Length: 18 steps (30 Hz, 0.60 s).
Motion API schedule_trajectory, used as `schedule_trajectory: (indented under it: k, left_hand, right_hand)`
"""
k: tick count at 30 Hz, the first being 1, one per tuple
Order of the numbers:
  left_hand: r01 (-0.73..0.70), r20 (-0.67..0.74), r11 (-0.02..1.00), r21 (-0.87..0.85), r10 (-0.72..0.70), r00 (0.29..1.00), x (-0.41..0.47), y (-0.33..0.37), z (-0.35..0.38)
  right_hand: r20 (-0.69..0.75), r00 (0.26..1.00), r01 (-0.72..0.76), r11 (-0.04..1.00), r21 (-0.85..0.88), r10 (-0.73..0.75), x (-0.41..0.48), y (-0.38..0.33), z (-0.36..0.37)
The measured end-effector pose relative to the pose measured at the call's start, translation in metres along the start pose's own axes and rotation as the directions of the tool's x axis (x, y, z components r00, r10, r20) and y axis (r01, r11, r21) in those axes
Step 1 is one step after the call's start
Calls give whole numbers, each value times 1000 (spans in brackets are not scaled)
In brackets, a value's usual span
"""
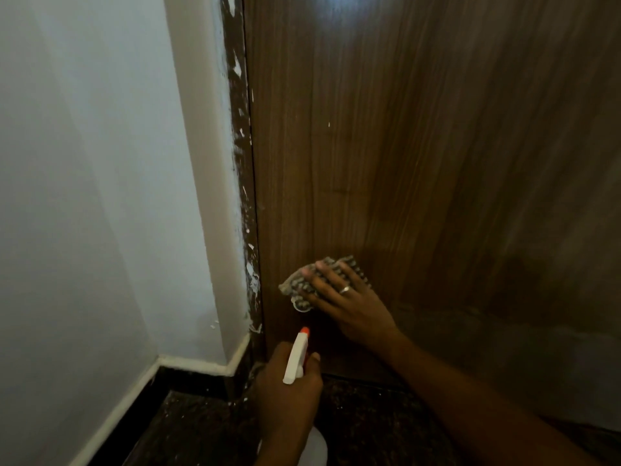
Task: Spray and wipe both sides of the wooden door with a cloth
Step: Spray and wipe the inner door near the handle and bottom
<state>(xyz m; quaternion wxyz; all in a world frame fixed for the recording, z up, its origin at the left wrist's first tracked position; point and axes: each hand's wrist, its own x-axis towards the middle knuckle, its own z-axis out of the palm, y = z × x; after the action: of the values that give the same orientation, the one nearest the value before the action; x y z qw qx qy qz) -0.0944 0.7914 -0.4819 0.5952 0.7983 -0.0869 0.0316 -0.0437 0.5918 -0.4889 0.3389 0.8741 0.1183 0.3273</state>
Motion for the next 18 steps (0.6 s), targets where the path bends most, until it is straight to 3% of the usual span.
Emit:
schedule_trajectory:
  k: [3, 6, 8, 10, 11, 12, 14, 18]
  left_hand:
    - [1, 25, 1000, 27, -2, 1000, 2, 1, -4]
    - [26, 67, 999, 33, -28, 997, -5, 7, -3]
    - [40, 64, 999, 8, -41, 997, -10, 10, -1]
    - [24, 85, 1000, 5, -24, 996, -12, 14, 2]
    - [17, 103, 1000, 8, -18, 994, -12, 16, 3]
    - [15, 118, 1000, 13, -17, 993, -12, 19, 4]
    - [20, 126, 1000, -14, -18, 992, -13, 20, 8]
    - [19, 115, 998, -58, -12, 993, -12, 17, 14]
  right_hand:
    - [84, 993, 88, 995, -55, -83, -36, -2, 11]
    - [243, 924, 325, 940, -98, -294, -96, 14, 17]
    - [248, 910, 370, 921, -125, -332, -131, 32, 14]
    - [190, 961, 228, 965, -127, -202, -144, 44, 4]
    - [152, 987, 70, 993, -98, -54, -138, 44, -1]
    - [108, 986, -123, 990, -65, 129, -124, 41, -7]
    - [31, 910, -415, 909, 32, 414, -90, 26, -9]
    - [77, 921, -389, 901, 191, 381, -91, -35, 23]
